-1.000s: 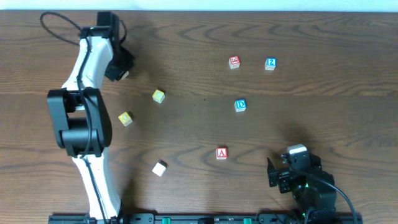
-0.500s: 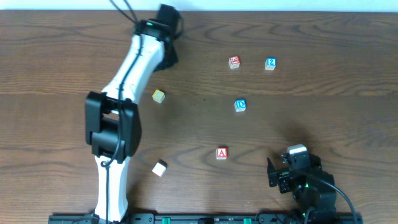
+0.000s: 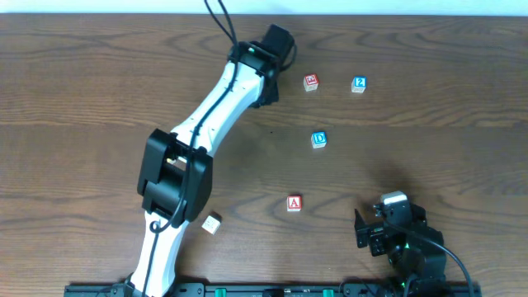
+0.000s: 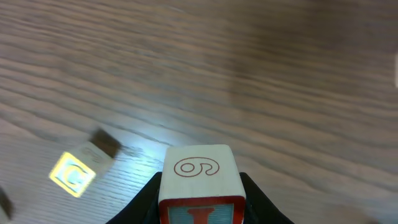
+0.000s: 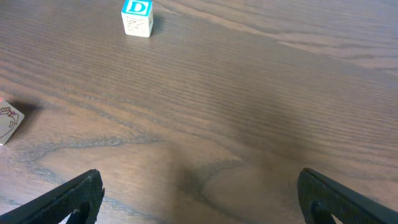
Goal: Spell out Ai2
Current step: 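Carry the I block right toward the blue D block, then lower the I block onto the table and open left gripper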
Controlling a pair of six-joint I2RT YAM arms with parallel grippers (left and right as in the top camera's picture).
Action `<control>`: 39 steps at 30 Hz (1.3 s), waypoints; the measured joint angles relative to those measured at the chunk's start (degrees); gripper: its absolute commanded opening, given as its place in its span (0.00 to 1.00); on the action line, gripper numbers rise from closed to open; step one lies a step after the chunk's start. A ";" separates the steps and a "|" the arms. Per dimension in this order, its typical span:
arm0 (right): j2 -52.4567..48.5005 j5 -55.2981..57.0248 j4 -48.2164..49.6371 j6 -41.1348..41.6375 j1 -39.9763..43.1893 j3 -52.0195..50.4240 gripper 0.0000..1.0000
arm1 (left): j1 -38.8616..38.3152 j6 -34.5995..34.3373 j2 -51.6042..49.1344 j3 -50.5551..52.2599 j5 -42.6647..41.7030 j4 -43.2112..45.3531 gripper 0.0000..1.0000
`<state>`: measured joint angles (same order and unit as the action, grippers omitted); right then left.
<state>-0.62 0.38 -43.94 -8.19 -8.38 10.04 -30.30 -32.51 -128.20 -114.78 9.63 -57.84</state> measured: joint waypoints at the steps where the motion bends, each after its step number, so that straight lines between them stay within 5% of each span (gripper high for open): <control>1: 0.00 0.00 0.00 0.00 0.00 -0.02 0.99 | -0.55 0.00 0.00 0.00 -0.22 0.26 0.05; 39: 0.00 0.00 0.00 0.00 0.00 0.00 0.99 | -2.49 2.23 -8.15 0.00 -16.24 -3.08 0.06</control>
<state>-0.62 0.38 -43.94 -8.19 -8.38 10.04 -32.80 -30.28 -136.35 -114.78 -6.61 -60.93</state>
